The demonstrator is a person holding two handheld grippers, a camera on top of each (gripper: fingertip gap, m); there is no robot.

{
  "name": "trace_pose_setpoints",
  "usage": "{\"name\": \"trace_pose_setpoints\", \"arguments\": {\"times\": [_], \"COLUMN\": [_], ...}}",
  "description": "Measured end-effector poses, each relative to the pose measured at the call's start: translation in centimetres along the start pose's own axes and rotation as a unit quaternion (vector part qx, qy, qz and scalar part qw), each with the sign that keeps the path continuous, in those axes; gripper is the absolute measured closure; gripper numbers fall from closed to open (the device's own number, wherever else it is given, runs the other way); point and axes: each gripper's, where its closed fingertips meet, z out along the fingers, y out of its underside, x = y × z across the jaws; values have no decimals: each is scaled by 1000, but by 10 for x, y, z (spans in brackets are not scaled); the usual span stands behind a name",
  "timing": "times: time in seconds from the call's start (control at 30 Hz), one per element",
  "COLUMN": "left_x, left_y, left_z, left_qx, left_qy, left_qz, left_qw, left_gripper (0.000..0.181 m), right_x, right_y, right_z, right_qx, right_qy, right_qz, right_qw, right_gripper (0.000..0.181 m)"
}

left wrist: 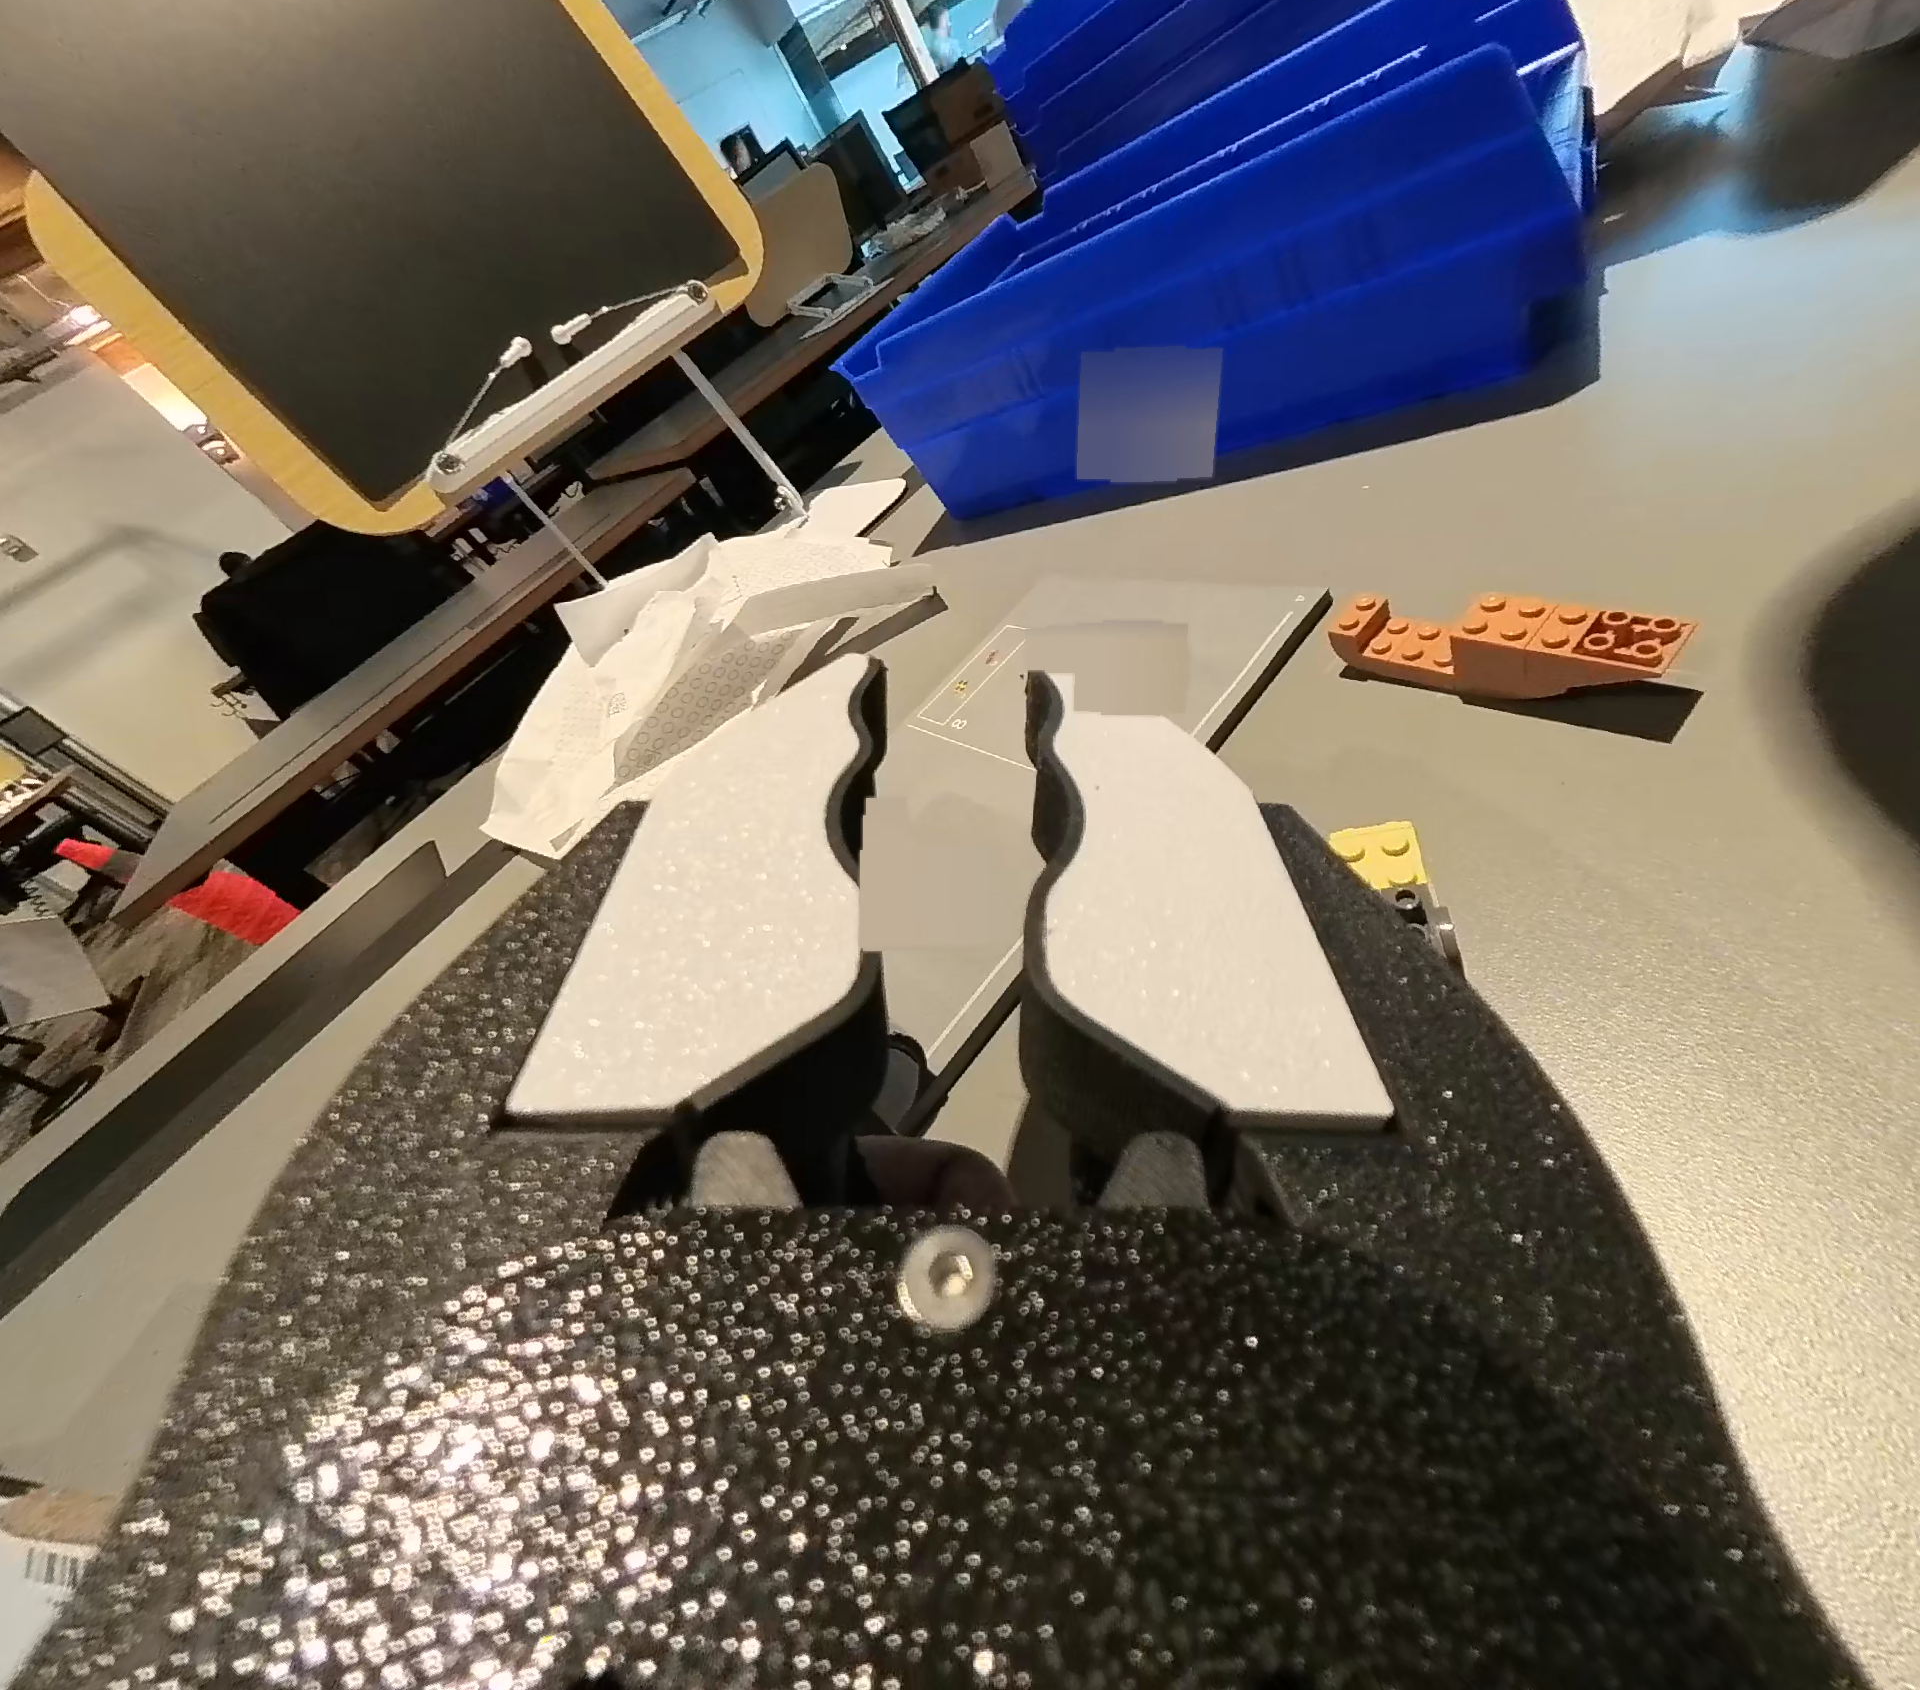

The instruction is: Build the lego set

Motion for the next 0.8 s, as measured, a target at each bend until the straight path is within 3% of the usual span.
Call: {"name": "trace_pose_setpoints", "arguments": {"times": [0.47,0.57,0.67,0.8], "left_x": [-1,-9,-19,-35], "left_y": [1,-4,-32,-117], "left_z": [-1,-2,-1,1], "left_qx": [1,19,82,220], "left_qy": [-2,-8,11,81], "left_qz": [-2,-43,-169,-288], "left_qw": [1000,999,982,928], "left_gripper": [156,156,156,156], "right_x": [2,5,11,15], "right_y": [2,-1,-3,-5], "right_z": [-1,-4,-9,-12], "right_qx": [-3,11,24,37], "right_qy": [-1,-12,-17,-21], "right_qz": [4,45,92,122], "right_qw": [1000,999,995,992], "right_gripper": [178,176,175,175]}}
